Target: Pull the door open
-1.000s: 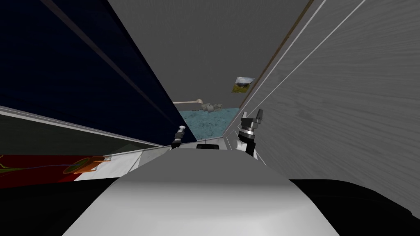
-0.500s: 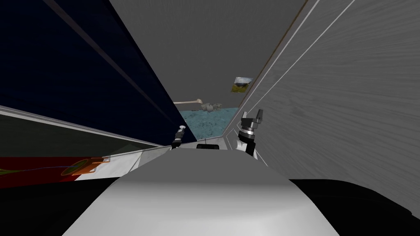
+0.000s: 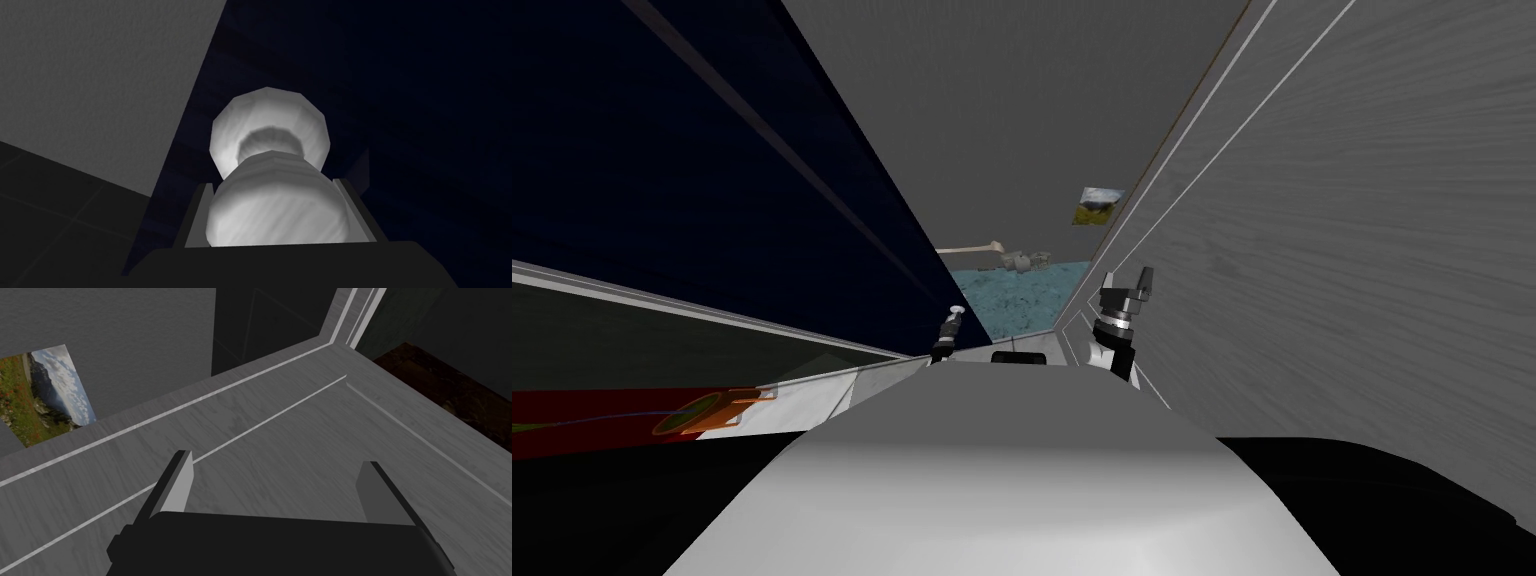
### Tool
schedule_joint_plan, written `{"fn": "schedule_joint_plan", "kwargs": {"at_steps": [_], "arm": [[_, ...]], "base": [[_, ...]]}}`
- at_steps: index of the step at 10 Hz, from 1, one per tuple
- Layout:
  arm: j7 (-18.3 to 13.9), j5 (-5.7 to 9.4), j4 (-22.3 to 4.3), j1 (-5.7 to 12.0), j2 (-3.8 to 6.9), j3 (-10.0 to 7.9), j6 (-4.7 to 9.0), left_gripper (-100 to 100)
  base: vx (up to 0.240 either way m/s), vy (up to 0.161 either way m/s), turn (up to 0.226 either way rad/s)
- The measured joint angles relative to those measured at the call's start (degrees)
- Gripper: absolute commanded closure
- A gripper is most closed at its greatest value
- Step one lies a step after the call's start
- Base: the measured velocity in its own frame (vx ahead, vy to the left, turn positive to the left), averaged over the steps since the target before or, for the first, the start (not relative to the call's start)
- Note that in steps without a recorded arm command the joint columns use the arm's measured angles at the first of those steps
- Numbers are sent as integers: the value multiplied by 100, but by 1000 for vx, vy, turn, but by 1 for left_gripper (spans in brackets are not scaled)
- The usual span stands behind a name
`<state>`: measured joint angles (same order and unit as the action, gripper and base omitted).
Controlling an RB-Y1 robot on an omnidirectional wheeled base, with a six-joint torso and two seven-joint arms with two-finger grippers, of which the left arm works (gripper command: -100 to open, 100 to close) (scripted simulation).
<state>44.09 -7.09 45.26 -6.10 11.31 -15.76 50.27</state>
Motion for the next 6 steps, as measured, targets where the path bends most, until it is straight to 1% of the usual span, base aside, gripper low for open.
{"fn": "schedule_joint_plan", "kwargs": {"at_steps": [1,3,6], "arm": [[-128,29,27,-11,2,18,-18,100],[-434,144,-9,18,17,68,-18,100],[-813,259,-34,53,24,123,-29,100]], "base": [[-38,10,-34],[-47,18,-44],[-40,8,-35]]}}
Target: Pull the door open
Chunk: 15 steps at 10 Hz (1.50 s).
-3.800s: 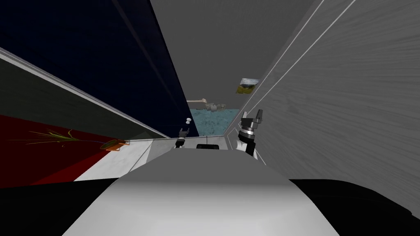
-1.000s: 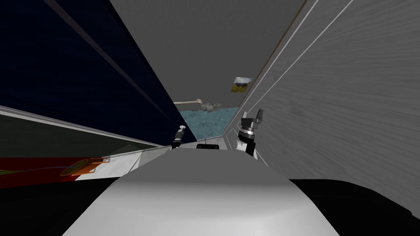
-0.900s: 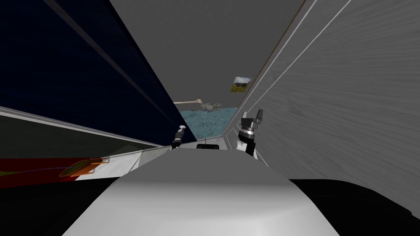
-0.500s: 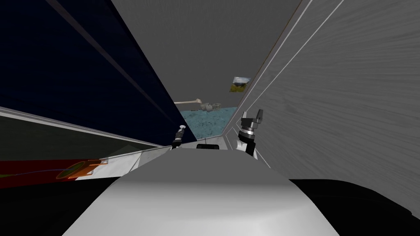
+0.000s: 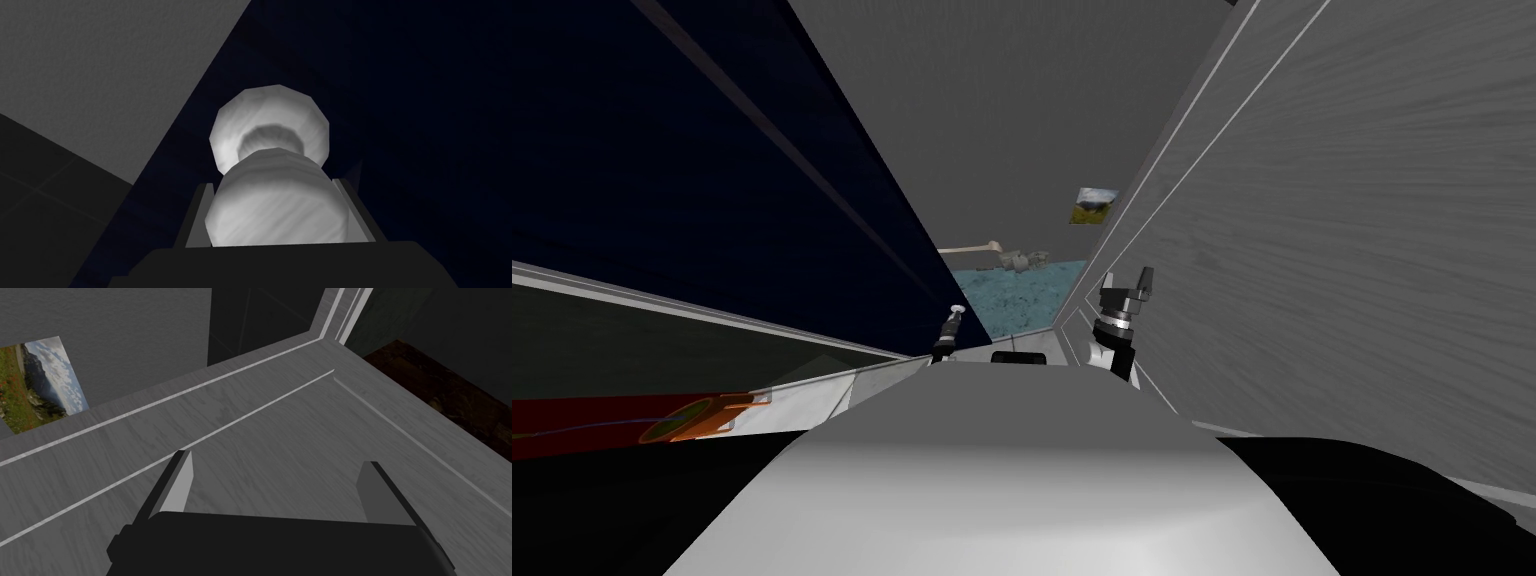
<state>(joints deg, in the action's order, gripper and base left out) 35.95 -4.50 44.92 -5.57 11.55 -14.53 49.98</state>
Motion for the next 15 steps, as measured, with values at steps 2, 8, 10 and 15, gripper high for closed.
{"fn": "schedule_joint_plan", "kwargs": {"at_steps": [2,8,10,15], "arm": [[-251,83,-14,8,13,39,5,100],[-1088,393,-17,51,48,183,-49,100],[-1380,516,-82,122,68,235,-50,100],[-2035,768,-117,162,105,338,-61,100]], "base": [[-33,11,-33],[-49,17,-51],[-52,16,-48],[-39,10,-31]]}}
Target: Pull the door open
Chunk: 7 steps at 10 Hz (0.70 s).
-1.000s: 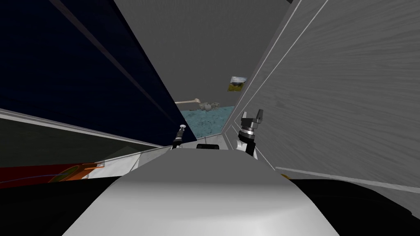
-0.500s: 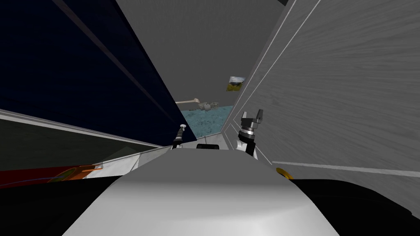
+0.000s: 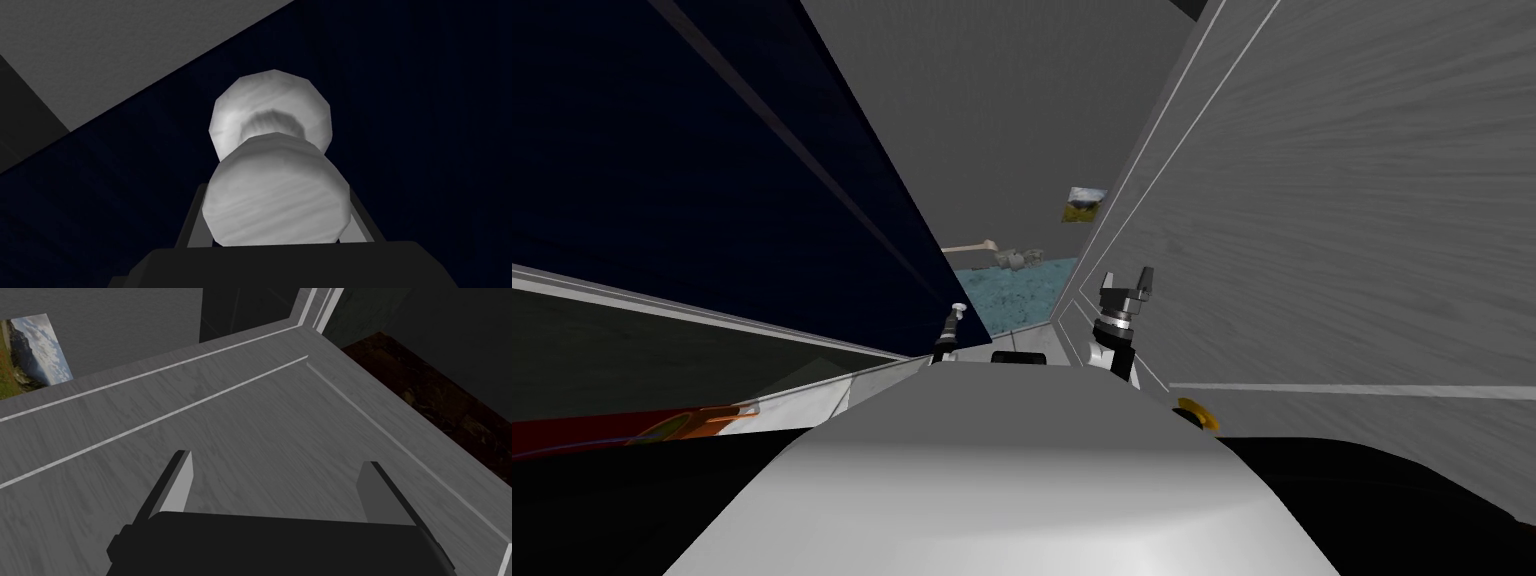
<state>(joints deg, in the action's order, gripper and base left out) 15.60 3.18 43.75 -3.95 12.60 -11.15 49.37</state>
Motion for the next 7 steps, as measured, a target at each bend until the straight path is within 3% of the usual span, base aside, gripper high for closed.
{"fn": "schedule_joint_plan", "kwargs": {"at_steps": [7], "arm": [[-888,382,-127,94,60,167,28,100]], "base": [[-50,14,-51]]}}
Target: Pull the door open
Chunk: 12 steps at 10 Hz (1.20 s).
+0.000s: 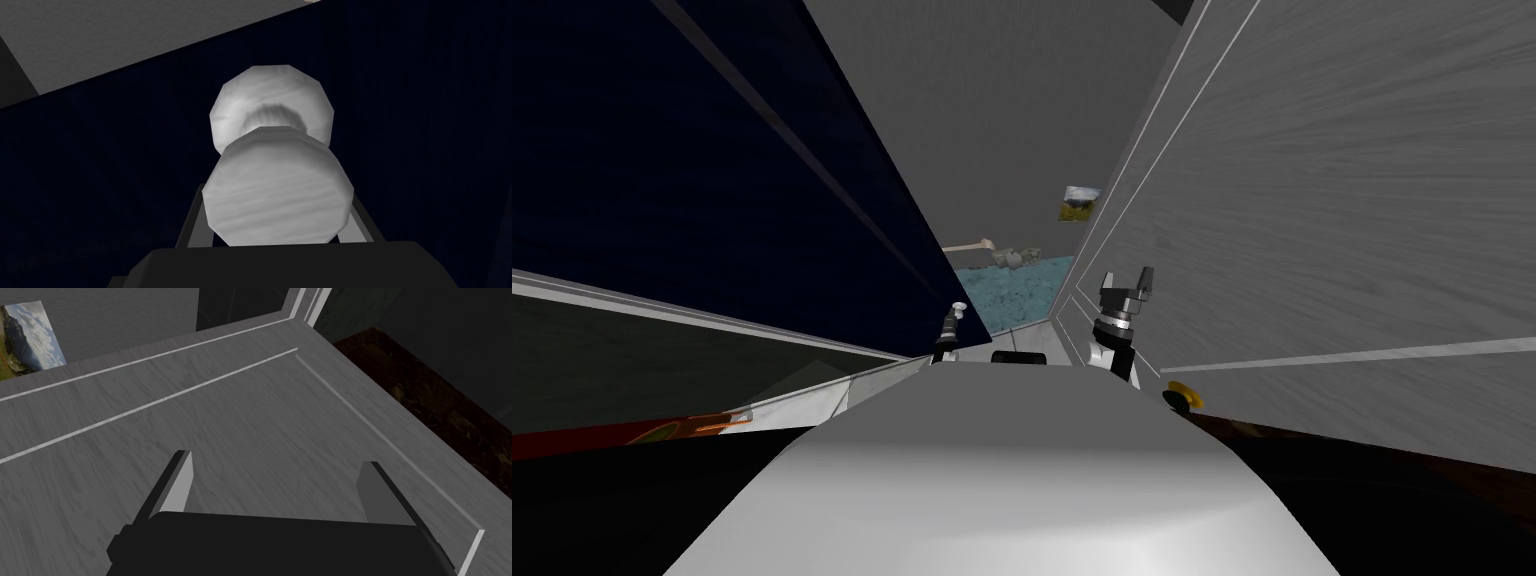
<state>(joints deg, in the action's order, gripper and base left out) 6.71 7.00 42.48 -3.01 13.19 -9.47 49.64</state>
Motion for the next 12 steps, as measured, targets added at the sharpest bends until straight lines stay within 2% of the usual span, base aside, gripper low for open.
{"fn": "schedule_joint_plan", "kwargs": {"at_steps": [1,2,4,6,8,9,12], "arm": [[-136,42,-85,53,-5,24,32,100],[-281,105,70,-22,-20,64,-52,100],[-536,200,76,-21,-24,120,-79,100],[-765,303,-77,94,-9,160,-49,100],[-1028,398,-134,129,22,223,-23,100],[-1200,488,-252,201,28,263,37,100],[-1604,630,-114,150,23,345,-64,100]], "base": [[-60,20,-56],[-40,9,-28],[-38,5,-25],[-44,12,-63],[-56,13,-68],[-56,9,-44],[-50,6,-49]]}}
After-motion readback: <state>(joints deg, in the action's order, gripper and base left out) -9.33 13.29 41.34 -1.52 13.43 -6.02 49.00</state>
